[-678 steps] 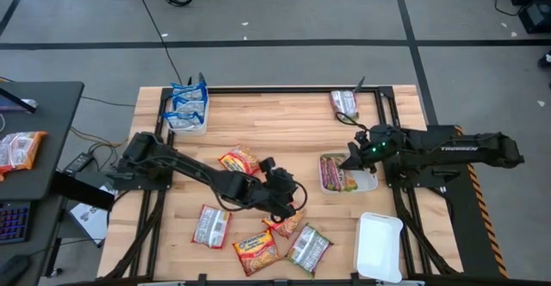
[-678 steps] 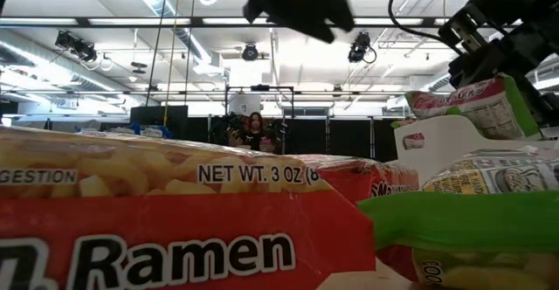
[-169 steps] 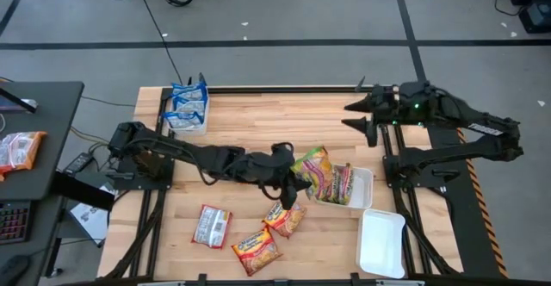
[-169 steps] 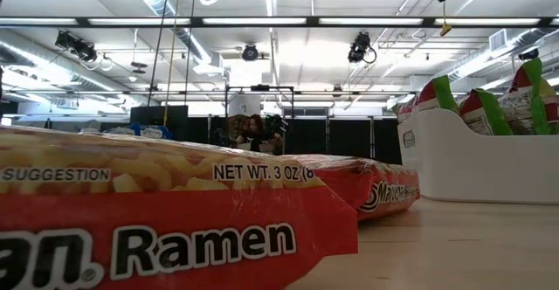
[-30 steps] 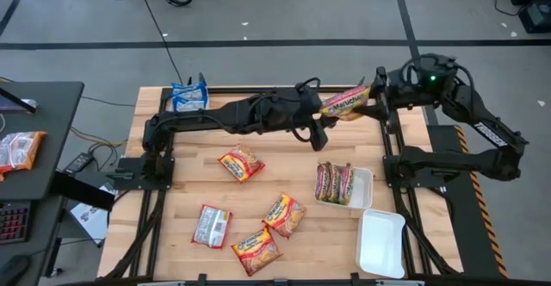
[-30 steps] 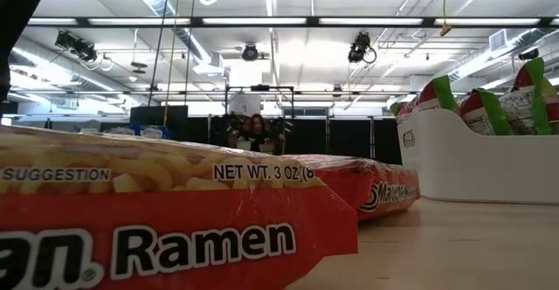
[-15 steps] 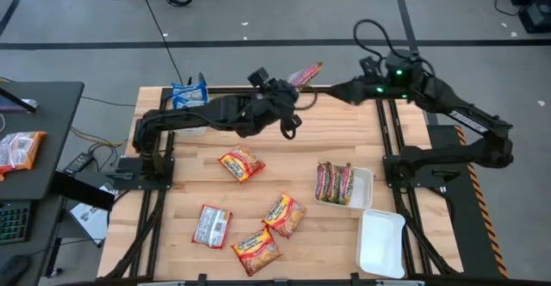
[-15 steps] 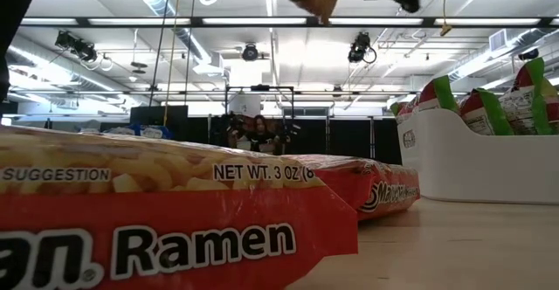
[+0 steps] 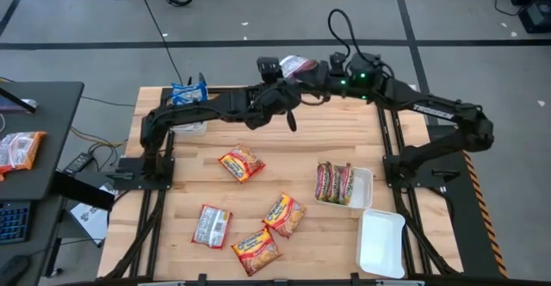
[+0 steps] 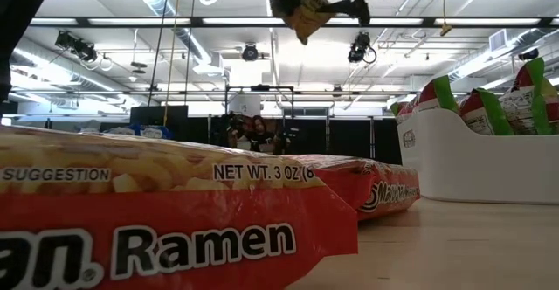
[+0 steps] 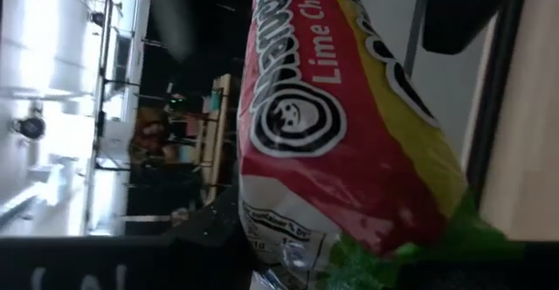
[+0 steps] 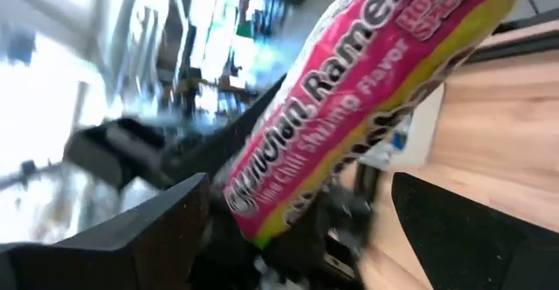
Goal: Sort Maruchan noodles
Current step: Put the green noodle pack into the middle right white bin
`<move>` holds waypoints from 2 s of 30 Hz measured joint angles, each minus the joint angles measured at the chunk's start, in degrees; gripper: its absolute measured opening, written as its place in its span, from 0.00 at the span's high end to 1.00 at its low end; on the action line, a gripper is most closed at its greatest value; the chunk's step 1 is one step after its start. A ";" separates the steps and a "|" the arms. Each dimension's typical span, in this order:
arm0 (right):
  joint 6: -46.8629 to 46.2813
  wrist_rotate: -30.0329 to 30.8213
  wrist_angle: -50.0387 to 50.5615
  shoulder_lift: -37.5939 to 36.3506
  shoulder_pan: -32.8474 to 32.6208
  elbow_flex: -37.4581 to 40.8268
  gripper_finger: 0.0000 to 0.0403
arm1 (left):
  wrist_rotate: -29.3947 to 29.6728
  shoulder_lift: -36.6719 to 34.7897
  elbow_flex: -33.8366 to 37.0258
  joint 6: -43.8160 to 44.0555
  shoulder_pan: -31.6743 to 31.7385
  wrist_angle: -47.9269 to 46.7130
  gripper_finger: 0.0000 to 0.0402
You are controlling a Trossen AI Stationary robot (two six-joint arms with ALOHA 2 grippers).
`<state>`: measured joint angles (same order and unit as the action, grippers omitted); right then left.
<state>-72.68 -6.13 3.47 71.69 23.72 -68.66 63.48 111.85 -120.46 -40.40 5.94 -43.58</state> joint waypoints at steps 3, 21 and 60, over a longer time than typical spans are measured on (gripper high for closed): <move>-4.08 4.43 -3.91 1.94 -0.17 -0.02 0.10 | 0.47 0.00 0.00 -4.96 0.74 0.35 0.61; -10.94 5.31 -12.22 9.10 1.65 -0.09 0.60 | -3.62 -0.05 0.00 -8.94 -0.28 0.00 0.56; 14.43 25.86 55.10 -14.27 -29.64 0.00 0.64 | -33.65 -3.43 -0.02 79.28 -23.68 -28.95 0.28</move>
<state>-58.25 19.73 58.57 57.42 -5.91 -68.66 29.83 108.42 -120.49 38.88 -17.74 -72.53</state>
